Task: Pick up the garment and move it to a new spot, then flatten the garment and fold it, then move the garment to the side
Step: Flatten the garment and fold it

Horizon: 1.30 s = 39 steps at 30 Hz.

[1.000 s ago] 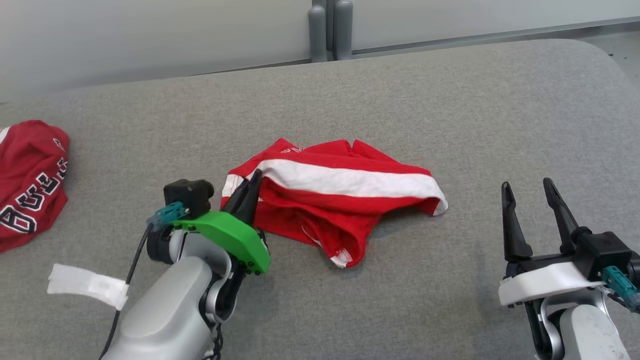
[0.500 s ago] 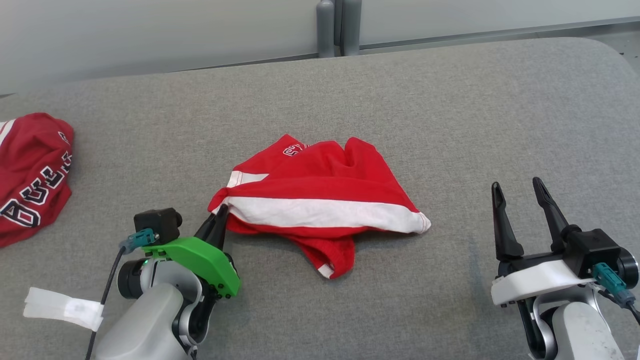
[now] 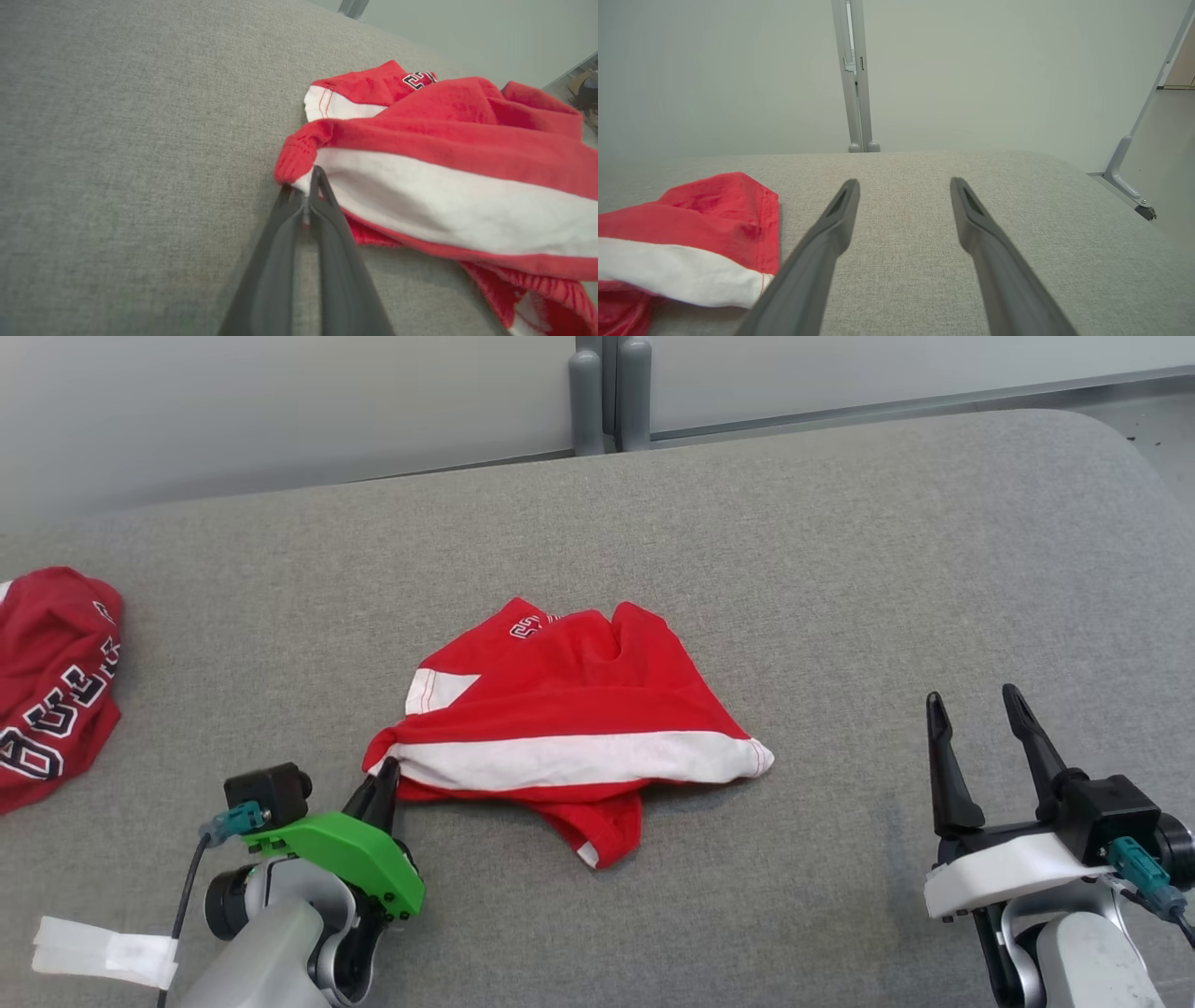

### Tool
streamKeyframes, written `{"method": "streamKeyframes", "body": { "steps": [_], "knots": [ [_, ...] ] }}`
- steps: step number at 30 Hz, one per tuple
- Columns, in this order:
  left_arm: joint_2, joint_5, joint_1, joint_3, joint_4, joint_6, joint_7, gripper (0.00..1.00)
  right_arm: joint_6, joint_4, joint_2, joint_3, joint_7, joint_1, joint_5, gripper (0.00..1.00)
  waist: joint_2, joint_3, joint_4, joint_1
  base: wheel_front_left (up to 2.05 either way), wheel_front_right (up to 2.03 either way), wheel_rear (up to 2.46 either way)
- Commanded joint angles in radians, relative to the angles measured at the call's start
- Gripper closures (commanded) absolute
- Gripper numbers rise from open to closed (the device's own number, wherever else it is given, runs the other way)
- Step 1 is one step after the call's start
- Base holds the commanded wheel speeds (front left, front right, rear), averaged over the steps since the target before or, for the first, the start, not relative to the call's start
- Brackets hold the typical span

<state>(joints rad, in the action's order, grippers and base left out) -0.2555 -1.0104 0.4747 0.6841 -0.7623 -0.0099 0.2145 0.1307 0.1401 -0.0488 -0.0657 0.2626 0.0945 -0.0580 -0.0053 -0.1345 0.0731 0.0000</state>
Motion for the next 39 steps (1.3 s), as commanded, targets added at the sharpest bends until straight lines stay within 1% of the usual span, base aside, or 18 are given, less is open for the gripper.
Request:
{"method": "streamKeyframes", "body": {
  "steps": [1, 2, 3, 4, 5, 6, 14, 18, 20, 21, 26, 30, 34, 39],
  "knots": [
    [0.003, -0.011, -0.019, -0.007, -0.011, -0.008, 0.011, 0.96, 0.000, 0.003, -0.003, 0.004, 0.002, -0.009, 0.004, 0.00, 0.0053, 0.010, -0.005, 0.0000, 0.00, 0.00, 0.00],
    [0.004, -0.012, -0.022, -0.009, -0.017, -0.010, 0.015, 0.89, 0.000, 0.004, -0.003, 0.006, 0.002, -0.010, 0.005, 0.00, 0.0053, 0.014, -0.008, 0.0000, 0.00, 0.00, 0.00],
    [0.005, -0.012, -0.025, -0.010, -0.023, -0.015, 0.018, 0.78, 0.000, 0.006, -0.003, 0.010, 0.002, -0.011, 0.004, 0.00, 0.0053, 0.017, -0.010, 0.0000, 0.00, 0.00, 0.00],
    [0.007, -0.010, -0.031, -0.009, -0.028, -0.018, 0.021, 0.60, 0.000, 0.008, -0.003, 0.013, 0.002, -0.012, 0.003, 0.00, 0.0053, 0.020, -0.013, 0.0000, 0.00, 0.00, 0.00],
    [0.008, -0.007, -0.035, -0.007, -0.034, -0.022, 0.024, 0.14, 0.000, 0.010, -0.003, 0.016, 0.002, -0.012, 0.002, 0.00, 0.0053, 0.023, -0.016, 0.0000, 0.00, 0.00, 0.00],
    [0.010, -0.004, -0.038, -0.006, -0.039, -0.024, 0.027, 0.00, 0.000, 0.012, -0.003, 0.019, 0.002, -0.012, 0.001, 0.00, 0.0053, 0.027, -0.019, 0.0000, 0.00, 0.00, 0.00],
    [0.016, 0.016, -0.062, -0.017, -0.030, -0.034, 0.044, 0.00, 0.000, 0.017, -0.003, 0.031, 0.002, -0.022, 0.000, 0.00, 0.0053, 0.055, -0.035, 0.0000, 0.00, 0.00, 0.00],
    [0.006, 0.043, -0.081, -0.037, 0.018, -0.031, 0.052, 0.00, 0.000, 0.014, -0.003, 0.033, 0.002, -0.029, 0.007, 0.00, 0.0053, 0.073, -0.043, 0.0000, 0.00, 0.00, 0.00],
    [-0.003, 0.066, -0.094, -0.057, 0.062, -0.020, 0.051, 0.00, 0.000, 0.011, -0.003, 0.033, 0.002, -0.029, 0.010, 0.00, 0.0053, 0.083, -0.045, 0.0000, 0.00, 0.00, 0.00],
    [-0.012, 0.104, -0.115, -0.083, 0.120, -0.001, 0.050, 0.00, 0.000, 0.010, -0.003, 0.032, 0.002, -0.030, 0.014, 0.00, 0.0053, 0.091, -0.048, 0.0000, 0.00, 0.00, 0.00],
    [-0.029, 0.213, -0.198, -0.162, 0.285, 0.048, 0.050, 0.00, 0.000, 0.007, -0.003, 0.035, 0.002, -0.033, 0.019, 0.00, 0.0053, 0.106, -0.050, 0.0000, 0.00, 0.00, 0.00],
    [-0.020, 0.299, -0.290, -0.242, 0.408, 0.083, 0.050, 0.00, 0.000, 0.013, -0.003, 0.040, 0.002, -0.034, 0.023, 0.00, 0.0053, 0.121, -0.047, 0.0000, 0.00, 0.00, 0.00],
    [-0.010, 0.381, -0.367, -0.298, 0.498, 0.099, 0.050, 0.00, 0.000, 0.011, -0.003, 0.044, 0.002, -0.036, 0.027, 0.00, 0.0053, 0.134, -0.048, 0.0000, 0.00, 0.00, 0.00],
    [0.013, 0.466, -0.440, -0.356, 0.572, 0.111, 0.050, 0.00, 0.000, 0.001, -0.003, 0.056, 0.002, -0.043, 0.028, 0.00, 0.0053, 0.148, -0.051, 0.0000, 0.00, 0.00, 0.00]
  ]
}}
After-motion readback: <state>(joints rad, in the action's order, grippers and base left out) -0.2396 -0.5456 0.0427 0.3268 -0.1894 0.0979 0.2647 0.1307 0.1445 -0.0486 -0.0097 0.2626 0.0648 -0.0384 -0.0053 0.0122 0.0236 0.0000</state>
